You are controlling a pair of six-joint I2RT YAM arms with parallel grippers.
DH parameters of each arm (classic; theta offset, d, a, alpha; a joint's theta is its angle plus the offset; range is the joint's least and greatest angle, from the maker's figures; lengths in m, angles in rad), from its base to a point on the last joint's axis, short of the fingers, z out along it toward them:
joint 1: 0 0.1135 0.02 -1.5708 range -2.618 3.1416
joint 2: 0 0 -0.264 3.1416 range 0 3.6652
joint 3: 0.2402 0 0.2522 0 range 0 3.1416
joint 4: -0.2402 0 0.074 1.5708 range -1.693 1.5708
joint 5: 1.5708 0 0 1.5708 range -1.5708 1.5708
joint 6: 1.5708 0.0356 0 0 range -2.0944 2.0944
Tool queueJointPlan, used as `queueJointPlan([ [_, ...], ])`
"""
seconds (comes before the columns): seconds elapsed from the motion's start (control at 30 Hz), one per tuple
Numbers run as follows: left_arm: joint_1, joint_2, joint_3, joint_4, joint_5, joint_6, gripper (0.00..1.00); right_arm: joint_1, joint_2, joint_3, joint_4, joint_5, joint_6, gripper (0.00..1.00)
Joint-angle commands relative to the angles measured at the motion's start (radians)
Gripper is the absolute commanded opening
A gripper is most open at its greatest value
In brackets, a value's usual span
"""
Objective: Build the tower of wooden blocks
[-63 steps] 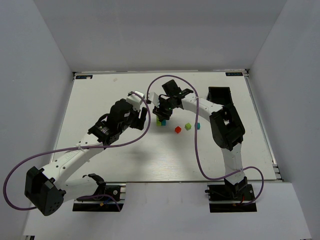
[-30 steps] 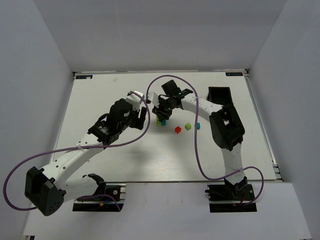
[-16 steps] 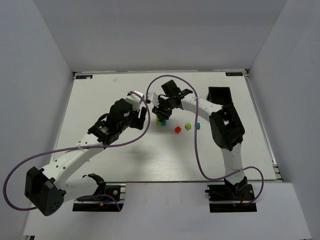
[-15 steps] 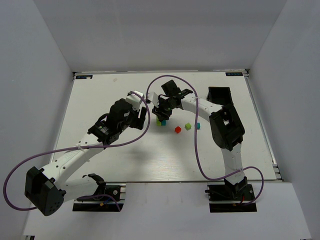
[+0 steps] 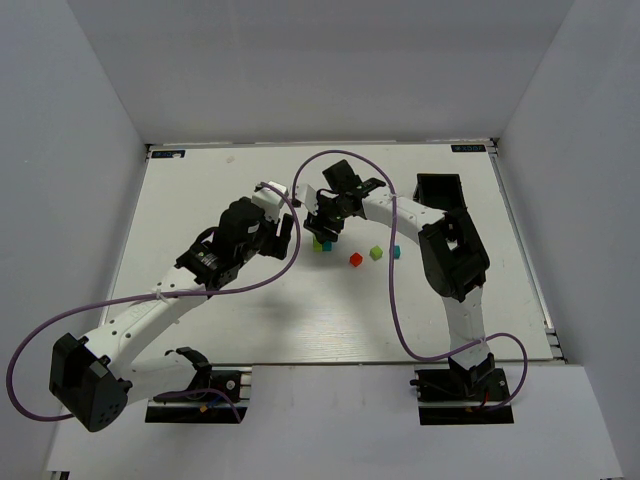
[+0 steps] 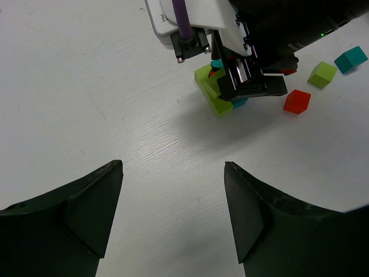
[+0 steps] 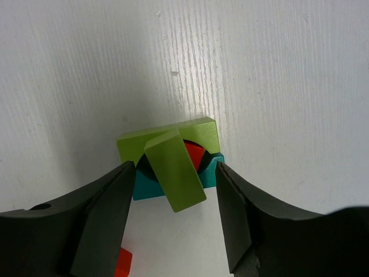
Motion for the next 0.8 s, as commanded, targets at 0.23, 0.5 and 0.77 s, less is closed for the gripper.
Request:
queueJointPlan([
  [0.23,0.006,-0.026,-0.008,0.008,0.010,0.003,0.81,0.007,0.027,-0.018,0.033,0.005,-0.018,0.68],
  [0.5,0.006,-0.026,-0.008,0.008,0.010,0.003,0.81,0.011,0.034,-0.012,0.030,0.007,-0.016,0.57],
  [0.77,0.006,-0.026,-0.008,0.008,0.010,0.003,0.81,0.010,0.030,-0.010,0.033,0.002,-0.007,0.53],
])
